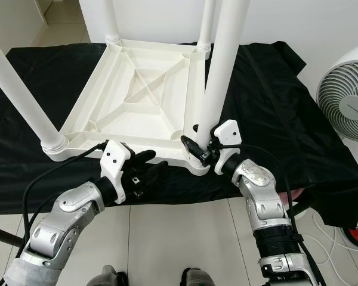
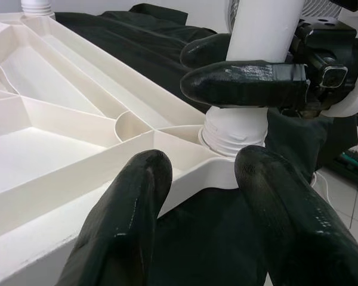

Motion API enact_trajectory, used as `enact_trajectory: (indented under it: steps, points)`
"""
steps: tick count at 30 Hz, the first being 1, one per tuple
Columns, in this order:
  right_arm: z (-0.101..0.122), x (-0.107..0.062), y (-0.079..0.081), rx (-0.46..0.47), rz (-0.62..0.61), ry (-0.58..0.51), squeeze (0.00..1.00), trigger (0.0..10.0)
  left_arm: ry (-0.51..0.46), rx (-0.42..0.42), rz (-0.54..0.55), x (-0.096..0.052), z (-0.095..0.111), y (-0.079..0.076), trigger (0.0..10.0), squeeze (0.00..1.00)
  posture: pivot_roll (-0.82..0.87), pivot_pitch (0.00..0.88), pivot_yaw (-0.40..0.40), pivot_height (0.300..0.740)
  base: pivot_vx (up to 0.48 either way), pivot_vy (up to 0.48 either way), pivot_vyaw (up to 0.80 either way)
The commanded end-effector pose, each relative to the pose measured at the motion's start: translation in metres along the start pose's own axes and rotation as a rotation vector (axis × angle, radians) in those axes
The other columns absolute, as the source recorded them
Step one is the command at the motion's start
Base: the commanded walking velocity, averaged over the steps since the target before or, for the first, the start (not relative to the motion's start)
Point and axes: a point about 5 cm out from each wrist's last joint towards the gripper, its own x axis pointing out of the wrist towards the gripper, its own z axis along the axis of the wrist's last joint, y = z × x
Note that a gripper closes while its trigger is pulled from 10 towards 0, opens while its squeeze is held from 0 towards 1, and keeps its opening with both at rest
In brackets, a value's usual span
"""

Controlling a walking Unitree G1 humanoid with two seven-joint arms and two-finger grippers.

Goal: Building children table

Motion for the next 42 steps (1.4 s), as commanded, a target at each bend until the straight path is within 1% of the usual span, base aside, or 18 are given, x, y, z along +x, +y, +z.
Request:
enact_trajectory:
  steps: [1, 8, 11, 13, 15, 18, 22, 23, 24, 25, 28, 29, 30, 31, 33, 38, 39, 42]
  points:
    - [-0.007, -0.003, -0.001, 0.008, -0.05, 0.035, 0.0, 0.0, -0.001, 0.02, -0.019, 0.002, -0.001, -0.002, 10.0, 0.0, -0.08, 0.069, 0.015, 0.74, 0.0, 0.0, 0.0]
    - [-0.011, -0.004, 0.002, 0.036, -0.209, 0.073, 0.0, 0.0, -0.023, 0.029, -0.001, 0.004, 0.002, -0.002, 10.0, 0.0, -0.09, 0.063, 0.013, 0.74, 0.0, 0.0, 0.0]
    - [-0.014, -0.003, 0.012, 0.101, -0.339, 0.08, 0.0, 0.0, -0.028, 0.03, 0.002, 0.005, 0.001, -0.002, 10.0, 0.0, -0.09, 0.059, 0.012, 0.74, 0.0, 0.0, 0.0]
    - [-0.018, 0.0, 0.021, 0.149, -0.528, 0.112, 0.0, 0.0, -0.035, 0.03, 0.001, 0.007, 0.001, -0.003, 10.0, 0.0, -0.1, 0.056, 0.013, 0.74, 0.0, 0.0, 0.0]
    - [-0.018, 0.0, 0.021, 0.149, -0.528, 0.112, 0.0, 0.0, -0.035, 0.03, 0.001, 0.007, 0.001, -0.003, 10.0, 0.0, -0.1, 0.056, 0.013, 0.74, 0.0, 0.0, 0.0]
    - [-0.021, 0.004, 0.032, 0.18, -0.677, 0.131, 0.0, 0.0, -0.042, 0.031, 0.003, 0.008, 0.001, -0.003, 10.0, 0.0, -0.09, 0.045, 0.002, 0.74, 0.0, 0.0, 0.0]
    - [-0.022, 0.01, 0.043, 0.223, -0.698, 0.132, 0.0, 0.0, -0.051, 0.03, 0.007, 0.009, 0.002, -0.003, 10.0, 0.0, -0.09, 0.045, 0.002, 0.74, 0.0, 0.0, 0.0]
    - [-0.021, 0.012, 0.043, 0.242, -0.678, 0.117, 0.0, 2.3, -0.055, 0.029, 0.01, 0.009, 0.002, -0.004, 10.0, 0.0, -0.09, 0.031, -0.003, 0.74, 0.0, 0.0, 0.0]
    - [-0.021, 0.012, 0.043, 0.242, -0.678, 0.117, 0.0, 2.3, -0.055, 0.029, 0.01, 0.009, 0.002, -0.004, 10.0, 0.0, -0.09, 0.031, -0.003, 0.74, 0.0, 0.0, 0.0]
    - [-0.019, 0.014, 0.042, 0.232, -0.652, 0.105, 0.0, 10.0, -0.057, 0.028, 0.012, 0.009, 0.003, -0.004, 10.0, 0.0, -0.09, 0.031, -0.003, 0.74, 0.0, 0.0, 0.0]
    - [-0.014, 0.016, 0.039, 0.212, -0.574, 0.073, 0.0, 10.0, -0.059, 0.03, 0.014, 0.01, 0.002, -0.004, 10.0, 0.0, -0.09, 0.028, -0.004, 0.74, 0.0, 0.0, 0.0]
    - [-0.012, 0.017, 0.038, 0.195, -0.54, 0.065, 0.11, 10.0, -0.059, 0.031, 0.015, 0.01, 0.002, -0.004, 10.0, 0.0, -0.09, 0.026, -0.005, 0.74, 0.0, 0.0, 0.0]
    - [-0.012, 0.017, 0.038, 0.195, -0.54, 0.065, 0.11, 10.0, -0.059, 0.031, 0.015, 0.01, 0.002, -0.004, 10.0, 0.0, -0.09, 0.026, -0.005, 0.74, 0.0, 0.0, 0.0]
    - [-0.01, 0.017, 0.037, 0.181, -0.513, 0.063, 1.0, 10.0, -0.061, 0.032, 0.015, 0.01, 0.002, -0.004, 10.0, 0.0, -0.09, 0.027, -0.005, 0.74, 0.0, 0.0, 0.0]
    - [-0.01, 0.017, 0.037, 0.181, -0.513, 0.063, 1.0, 10.0, -0.061, 0.032, 0.015, 0.01, 0.002, -0.004, 10.0, 0.0, -0.09, 0.027, -0.005, 0.74, 0.0, 0.0, 0.0]
    - [-0.008, 0.008, 0.027, 0.058, -0.32, 0.064, 1.0, 10.0, -0.07, 0.039, 0.022, 0.011, 0.005, -0.002, 10.0, 0.0, -0.08, 0.03, -0.003, 0.74, 0.0, 0.0, 0.0]
    - [-0.009, 0.005, 0.028, 0.013, -0.232, 0.072, 0.0, 10.0, -0.07, 0.04, 0.023, 0.01, 0.005, -0.002, 10.0, 0.0, -0.08, 0.031, -0.001, 0.74, 0.0, 0.0, 0.0]
    - [-0.01, 0.001, 0.031, -0.034, -0.11, 0.092, 0.0, 10.0, -0.07, 0.041, 0.023, 0.01, 0.004, -0.002, 10.0, 0.0, -0.08, 0.033, 0.004, 0.74, 0.0, 0.0, 0.0]
